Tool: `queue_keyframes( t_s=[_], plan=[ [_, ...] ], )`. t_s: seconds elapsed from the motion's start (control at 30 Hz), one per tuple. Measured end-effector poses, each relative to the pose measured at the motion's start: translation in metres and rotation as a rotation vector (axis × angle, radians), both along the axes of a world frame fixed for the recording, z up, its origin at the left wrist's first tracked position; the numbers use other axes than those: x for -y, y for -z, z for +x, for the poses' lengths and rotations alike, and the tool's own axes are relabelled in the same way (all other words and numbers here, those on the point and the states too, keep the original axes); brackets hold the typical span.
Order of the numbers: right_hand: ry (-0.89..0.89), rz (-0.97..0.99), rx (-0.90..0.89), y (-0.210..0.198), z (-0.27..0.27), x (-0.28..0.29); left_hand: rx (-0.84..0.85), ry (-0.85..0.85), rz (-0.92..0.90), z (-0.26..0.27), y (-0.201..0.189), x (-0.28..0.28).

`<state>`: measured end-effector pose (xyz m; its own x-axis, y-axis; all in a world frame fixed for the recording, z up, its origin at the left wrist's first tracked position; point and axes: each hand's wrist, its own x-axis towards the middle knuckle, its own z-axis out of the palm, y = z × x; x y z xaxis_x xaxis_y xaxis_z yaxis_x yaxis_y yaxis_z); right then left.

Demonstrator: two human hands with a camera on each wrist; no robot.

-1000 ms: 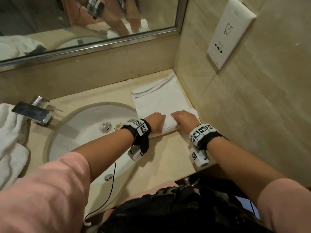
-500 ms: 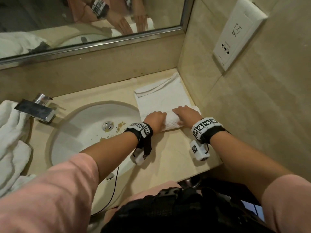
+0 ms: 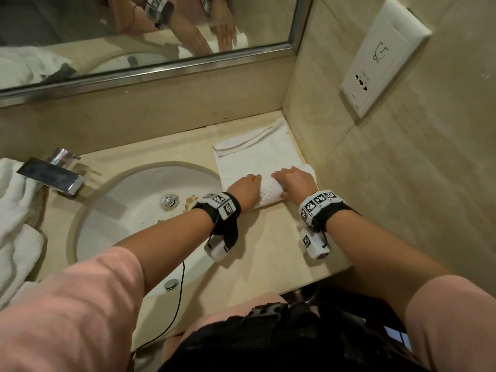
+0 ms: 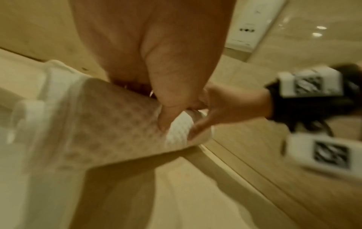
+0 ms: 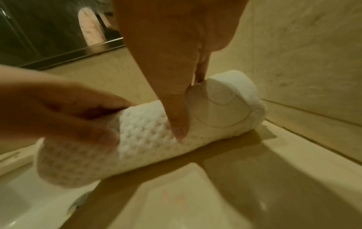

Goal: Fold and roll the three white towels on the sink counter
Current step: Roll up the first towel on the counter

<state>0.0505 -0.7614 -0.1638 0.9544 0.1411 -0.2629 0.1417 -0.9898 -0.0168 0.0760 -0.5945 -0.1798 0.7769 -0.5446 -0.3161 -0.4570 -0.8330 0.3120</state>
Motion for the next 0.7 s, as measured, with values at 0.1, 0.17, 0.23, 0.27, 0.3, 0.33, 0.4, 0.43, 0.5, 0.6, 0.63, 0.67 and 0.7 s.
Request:
queue_keyframes(
  t_s=[0.1,0.17,0.23,0.27,0.3,0.33,0.4,0.43,0.5,0.6,0.63,0.67,0.7],
  plan=[
    [0.002,-0.017,-0.070,-0.005,0.016,0.000,0.210,0.027,0.067,-0.023,0.009,0.001],
    [0.012,-0.001,-0.115,-0.008,0.025,0.000,0.324,0.046,0.157,-0.032,0.017,0.000],
    [0.012,0.010,-0.148,-0.010,0.033,0.001,0.315,0.081,0.192,-0.030,0.018,0.001],
    [0.013,0.016,-0.162,-0.011,0.036,0.002,0.308,0.099,0.187,-0.026,0.020,0.000],
    [0.015,0.026,-0.172,-0.010,0.037,0.003,0.287,0.100,0.159,-0.022,0.020,-0.001],
    [0.018,0.036,-0.178,-0.010,0.038,0.004,0.282,0.106,0.124,-0.018,0.020,-0.002],
    [0.023,0.059,-0.184,-0.008,0.038,0.005,0.265,0.112,0.060,-0.013,0.014,-0.004],
    [0.027,0.071,-0.190,-0.007,0.038,0.006,0.232,0.104,0.041,-0.010,0.012,-0.004],
    [0.041,0.079,-0.212,-0.006,0.037,0.007,0.158,0.086,0.019,0.000,0.008,-0.003],
    [0.052,0.098,-0.190,-0.003,0.031,0.006,0.048,0.060,0.006,0.017,-0.001,-0.005],
    [0.054,0.117,-0.144,-0.002,0.028,0.005,0.001,0.051,0.015,0.024,-0.005,-0.005],
    [0.053,0.137,-0.091,0.001,0.024,0.004,-0.044,0.044,0.021,0.031,-0.007,-0.005],
    [0.045,0.148,-0.047,0.003,0.020,0.004,-0.081,0.037,0.028,0.037,-0.008,-0.006]
  ],
)
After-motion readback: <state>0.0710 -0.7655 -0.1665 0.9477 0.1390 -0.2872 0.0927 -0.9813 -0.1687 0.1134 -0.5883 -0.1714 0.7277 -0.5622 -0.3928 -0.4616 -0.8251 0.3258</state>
